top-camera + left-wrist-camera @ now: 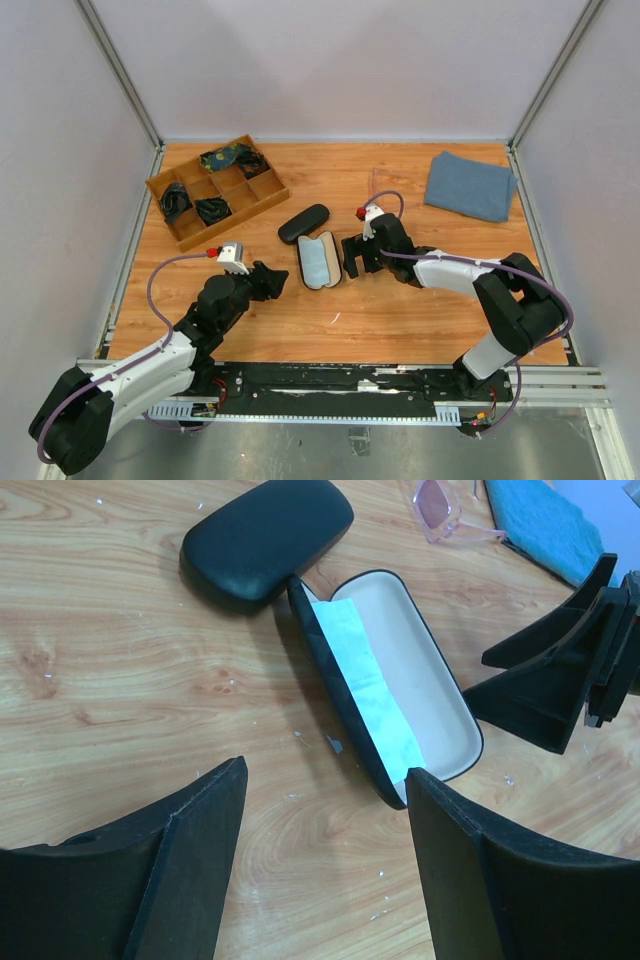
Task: Organize the sunglasses
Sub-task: Adjust the sunglasses case at the center of the board, then pick up the sunglasses from the center of the board.
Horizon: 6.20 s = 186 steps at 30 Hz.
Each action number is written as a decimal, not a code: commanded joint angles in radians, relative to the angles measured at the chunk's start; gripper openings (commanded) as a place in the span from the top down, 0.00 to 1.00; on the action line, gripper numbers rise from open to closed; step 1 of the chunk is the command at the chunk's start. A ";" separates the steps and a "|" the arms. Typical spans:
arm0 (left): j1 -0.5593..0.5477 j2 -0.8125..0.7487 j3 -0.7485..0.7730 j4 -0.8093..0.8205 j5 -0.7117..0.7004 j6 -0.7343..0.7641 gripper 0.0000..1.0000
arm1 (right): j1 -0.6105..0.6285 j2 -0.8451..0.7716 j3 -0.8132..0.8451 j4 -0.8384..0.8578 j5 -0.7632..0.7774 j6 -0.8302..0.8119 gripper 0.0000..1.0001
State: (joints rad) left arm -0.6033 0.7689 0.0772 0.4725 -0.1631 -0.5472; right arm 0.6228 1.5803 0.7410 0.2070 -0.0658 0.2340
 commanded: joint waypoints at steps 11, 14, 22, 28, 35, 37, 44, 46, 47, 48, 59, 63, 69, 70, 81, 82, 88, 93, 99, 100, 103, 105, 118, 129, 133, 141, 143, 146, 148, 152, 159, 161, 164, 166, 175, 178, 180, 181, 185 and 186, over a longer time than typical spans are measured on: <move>0.008 -0.044 -0.025 -0.014 -0.045 -0.020 0.29 | 0.021 -0.123 0.030 -0.112 0.148 0.024 0.02; 0.007 -0.041 -0.023 -0.008 -0.059 -0.021 0.28 | 0.019 -0.137 0.031 -0.131 0.179 0.029 0.02; 0.008 0.027 0.011 0.000 -0.085 -0.021 0.27 | 0.030 -0.076 0.062 -0.137 0.132 0.036 0.02; 0.008 0.035 0.012 0.008 -0.071 -0.030 0.26 | 0.069 -0.015 0.097 -0.144 0.134 0.036 0.02; 0.008 0.022 0.001 0.009 -0.054 -0.037 0.26 | 0.108 0.031 0.133 -0.156 0.149 0.040 0.02; 0.008 0.014 -0.004 0.008 -0.053 -0.037 0.26 | 0.114 0.034 0.139 -0.162 0.157 0.042 0.02; 0.008 -0.012 -0.010 -0.006 -0.058 -0.036 0.26 | 0.114 -0.015 0.133 -0.188 0.233 0.049 0.02; 0.008 -0.013 -0.010 -0.007 -0.060 -0.035 0.26 | 0.106 -0.041 0.131 -0.200 0.258 0.049 0.02; 0.008 -0.012 -0.010 -0.006 -0.062 -0.036 0.26 | 0.094 -0.059 0.130 -0.205 0.267 0.049 0.02; 0.008 -0.011 -0.010 -0.006 -0.064 -0.038 0.26 | 0.082 -0.074 0.130 -0.208 0.274 0.049 0.02; 0.008 0.076 0.028 -0.016 -0.147 -0.063 0.21 | -0.150 -0.133 0.198 -0.235 0.149 0.044 0.02; 0.015 0.218 0.101 -0.034 -0.188 -0.053 0.20 | -0.151 -0.145 0.192 -0.239 0.128 0.040 0.03; 0.017 0.406 0.192 -0.003 -0.173 -0.033 0.19 | -0.150 -0.196 0.126 -0.198 0.083 0.036 0.02; 0.017 0.424 0.200 0.000 -0.176 -0.034 0.19 | -0.150 -0.205 0.121 -0.201 0.083 0.032 0.01; 0.017 0.527 0.265 -0.043 -0.180 -0.008 0.19 | -0.150 -0.271 0.081 -0.193 0.084 0.017 0.00; 0.017 0.531 0.270 -0.050 -0.176 -0.008 0.19 | -0.150 -0.273 0.079 -0.193 0.084 0.018 0.00; 0.017 0.548 0.280 -0.061 -0.136 -0.006 0.19 | -0.150 -0.279 0.075 -0.190 0.081 0.013 0.01; 0.017 0.556 0.277 -0.060 -0.106 -0.011 0.19 | -0.150 -0.279 0.074 -0.191 0.081 0.009 0.01; 0.016 0.550 0.272 -0.044 -0.065 -0.020 0.20 | -0.150 -0.279 0.074 -0.188 0.081 0.008 0.01; 0.014 0.550 0.272 -0.041 -0.060 -0.022 0.20 | -0.150 -0.278 0.074 -0.188 0.081 0.008 0.01; 0.010 0.556 0.275 -0.038 -0.049 -0.023 0.20 | -0.150 -0.275 0.074 -0.187 0.081 0.008 0.01; 0.003 0.561 0.276 -0.034 -0.046 -0.025 0.20 | -0.150 -0.275 0.074 -0.186 0.081 0.008 0.01; -0.034 0.590 0.289 -0.026 -0.055 -0.037 0.20 | -0.150 -0.274 0.071 -0.186 0.084 0.004 0.01; -0.035 0.538 0.259 -0.062 -0.121 -0.058 0.19 | -0.203 -0.215 0.106 -0.149 0.063 0.000 0.07; -0.035 0.473 0.226 -0.080 -0.150 -0.068 0.19 | -0.222 -0.087 0.223 -0.186 0.067 -0.056 0.11; -0.031 0.324 0.179 -0.145 -0.201 -0.060 0.19 | -0.224 0.205 0.555 -0.331 0.112 -0.100 0.20; -0.027 0.284 0.168 -0.158 -0.204 -0.060 0.19 | -0.224 0.255 0.610 -0.339 0.127 -0.103 0.22; -0.024 0.221 0.144 -0.162 -0.203 -0.061 0.19 | -0.225 0.321 0.697 -0.363 0.149 -0.108 0.27; -0.024 0.188 0.129 -0.158 -0.201 -0.064 0.19 | -0.225 0.366 0.760 -0.392 0.163 -0.113 0.31; -0.024 0.140 0.096 -0.133 -0.209 -0.062 0.19 | -0.228 0.482 0.881 -0.450 0.177 -0.118 0.41; -0.023 0.135 0.082 -0.105 -0.218 -0.052 0.19 | -0.232 0.599 1.007 -0.490 0.188 -0.115 0.45; -0.023 0.142 0.082 -0.101 -0.216 -0.051 0.19 | -0.232 0.622 1.038 -0.502 0.194 -0.117 0.46; -0.023 0.148 0.079 -0.086 -0.212 -0.053 0.19 | -0.233 0.646 1.061 -0.507 0.205 -0.117 0.47; -0.023 0.151 0.078 -0.082 -0.210 -0.053 0.19 | -0.234 0.659 1.073 -0.509 0.205 -0.117 0.48; -0.020 0.156 0.070 -0.066 -0.214 -0.050 0.19 | -0.243 0.713 1.117 -0.514 0.212 -0.102 0.52; -0.018 0.156 0.066 -0.062 -0.217 -0.049 0.19 | -0.247 0.723 1.124 -0.509 0.213 -0.098 0.53; -0.018 0.157 0.065 -0.059 -0.216 -0.049 0.19 | -0.248 0.731 1.133 -0.508 0.213 -0.099 0.54; -0.018 0.157 0.065 -0.060 -0.216 -0.049 0.19 | -0.249 0.736 1.136 -0.508 0.212 -0.099 0.56; -0.017 0.157 0.063 -0.056 -0.217 -0.049 0.19 | -0.254 0.744 1.145 -0.509 0.208 -0.096 0.63; -0.015 0.157 0.062 -0.055 -0.218 -0.049 0.19 | -0.255 0.746 1.147 -0.509 0.208 -0.097 0.66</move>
State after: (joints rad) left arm -0.6250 0.9215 0.1501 0.3740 -0.3584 -0.6067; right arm 0.3851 2.3070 1.8454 -0.2829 0.1242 0.1310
